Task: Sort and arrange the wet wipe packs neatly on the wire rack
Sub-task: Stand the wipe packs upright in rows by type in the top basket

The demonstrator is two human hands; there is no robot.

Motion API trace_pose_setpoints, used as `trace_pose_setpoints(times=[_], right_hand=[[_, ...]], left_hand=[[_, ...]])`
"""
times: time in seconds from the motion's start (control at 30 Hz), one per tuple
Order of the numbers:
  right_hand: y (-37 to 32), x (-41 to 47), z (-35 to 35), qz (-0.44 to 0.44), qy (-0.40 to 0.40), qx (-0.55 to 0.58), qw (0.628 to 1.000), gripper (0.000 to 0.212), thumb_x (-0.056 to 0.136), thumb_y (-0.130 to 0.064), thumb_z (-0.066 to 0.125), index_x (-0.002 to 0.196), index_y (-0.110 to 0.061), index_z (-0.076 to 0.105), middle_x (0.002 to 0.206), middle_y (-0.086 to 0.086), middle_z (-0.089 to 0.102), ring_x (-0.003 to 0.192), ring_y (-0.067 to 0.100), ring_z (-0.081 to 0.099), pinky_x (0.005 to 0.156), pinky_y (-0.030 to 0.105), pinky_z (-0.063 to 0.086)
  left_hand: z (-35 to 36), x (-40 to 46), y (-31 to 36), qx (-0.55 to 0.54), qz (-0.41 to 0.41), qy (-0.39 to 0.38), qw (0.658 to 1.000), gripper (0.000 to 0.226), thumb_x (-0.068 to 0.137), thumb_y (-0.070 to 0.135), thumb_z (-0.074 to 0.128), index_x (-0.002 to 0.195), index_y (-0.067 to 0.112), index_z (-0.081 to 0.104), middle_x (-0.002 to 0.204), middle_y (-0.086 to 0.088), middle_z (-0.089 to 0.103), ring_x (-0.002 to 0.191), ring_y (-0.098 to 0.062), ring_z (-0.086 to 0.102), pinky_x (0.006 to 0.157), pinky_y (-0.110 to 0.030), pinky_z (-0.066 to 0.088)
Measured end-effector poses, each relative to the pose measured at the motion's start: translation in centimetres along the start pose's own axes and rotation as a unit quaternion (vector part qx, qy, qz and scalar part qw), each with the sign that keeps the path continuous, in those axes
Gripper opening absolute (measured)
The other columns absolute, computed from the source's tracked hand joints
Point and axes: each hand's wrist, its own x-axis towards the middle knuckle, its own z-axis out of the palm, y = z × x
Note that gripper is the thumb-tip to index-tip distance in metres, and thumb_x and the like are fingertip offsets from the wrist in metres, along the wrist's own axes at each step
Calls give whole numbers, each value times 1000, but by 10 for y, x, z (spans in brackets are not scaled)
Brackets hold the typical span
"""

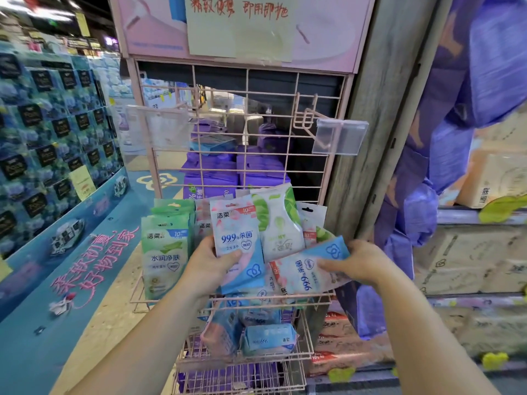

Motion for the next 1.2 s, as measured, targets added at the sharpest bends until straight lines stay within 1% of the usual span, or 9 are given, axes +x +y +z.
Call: trace_pose_setpoints(times=[0.1, 0.3, 0.47, 0.6, 0.8, 0.97, 1.07, 1.13, 1.2], right_hand=[[10, -8, 1, -62, -41, 61, 995, 40, 66, -35, 85, 93, -14, 64, 88, -1, 71, 71, 10, 64, 60, 21, 49], [-10, -25, -22, -182, -4, 202, 962, 30, 73, -24, 81, 98, -16, 64, 90, -3, 74, 71, 8, 70, 58, 22, 55], [-42, -30, -5, -141, -9, 585, 798, 14, 85, -8, 65, 98, -13, 64, 90, 5, 73, 67, 11, 70, 51, 21, 53], [-69, -42, 59, -52, -83, 689, 718, 19, 90, -16, 60, 108, -13, 65, 105, 6, 72, 91, 22, 67, 74, 33, 51], [-79, -62, 98, -57, -220, 582, 781, 17, 94, -10, 52, 101, -15, 67, 97, 6, 74, 89, 21, 64, 84, 36, 48], [-77, -61, 86, -63, -240, 461, 852, 22, 92, -2, 41, 86, -12, 59, 87, 5, 68, 73, 16, 59, 67, 31, 43], [-72, -53, 79, -126, -76, 299, 943, 26, 90, -8, 44, 104, -15, 64, 97, 4, 68, 81, 17, 57, 68, 28, 41], [-67, -39, 69, -147, 140, 243, 948, 29, 85, -17, 57, 113, -20, 60, 108, -1, 66, 92, 17, 60, 75, 29, 44], [-66, -28, 60, -142, 227, 174, 948, 55, 73, -40, 71, 122, -21, 52, 114, -1, 63, 105, 23, 60, 86, 38, 49]], left_hand=[[-2, 1, -5, -1, 0, -12, 1000, 54, 68, 30, 76, 118, 23, 56, 110, 2, 72, 100, -18, 69, 94, -49, 52], [-6, -9, 1, -51, 22, -9, 998, 35, 87, 13, 66, 118, 25, 55, 112, 3, 71, 104, -19, 67, 97, -49, 50], [-14, -20, 10, -262, 23, -8, 965, 41, 83, 15, 60, 124, 10, 54, 120, -11, 68, 114, -31, 62, 101, -55, 45], [-9, -27, 21, -399, -6, -75, 914, 24, 91, 9, 47, 109, 8, 64, 109, -13, 73, 96, -27, 71, 73, -42, 60], [-10, -30, 11, -371, -17, -60, 927, 41, 83, 13, 56, 123, 6, 54, 120, -21, 66, 104, -36, 67, 84, -52, 56], [-11, -30, 7, -345, 26, -19, 938, 40, 73, 16, 63, 113, 15, 58, 112, -11, 72, 101, -29, 69, 93, -53, 50], [-11, -30, 10, -292, 56, 0, 955, 41, 69, 18, 68, 110, 19, 59, 111, -5, 72, 100, -24, 69, 92, -50, 51], [-12, -31, 12, -247, 73, 1, 966, 40, 69, 20, 69, 108, 22, 59, 108, 0, 74, 98, -20, 70, 86, -45, 54], [-12, -31, 12, -219, 82, -1, 972, 40, 70, 20, 69, 109, 23, 58, 106, 2, 74, 98, -19, 71, 80, -40, 55]])
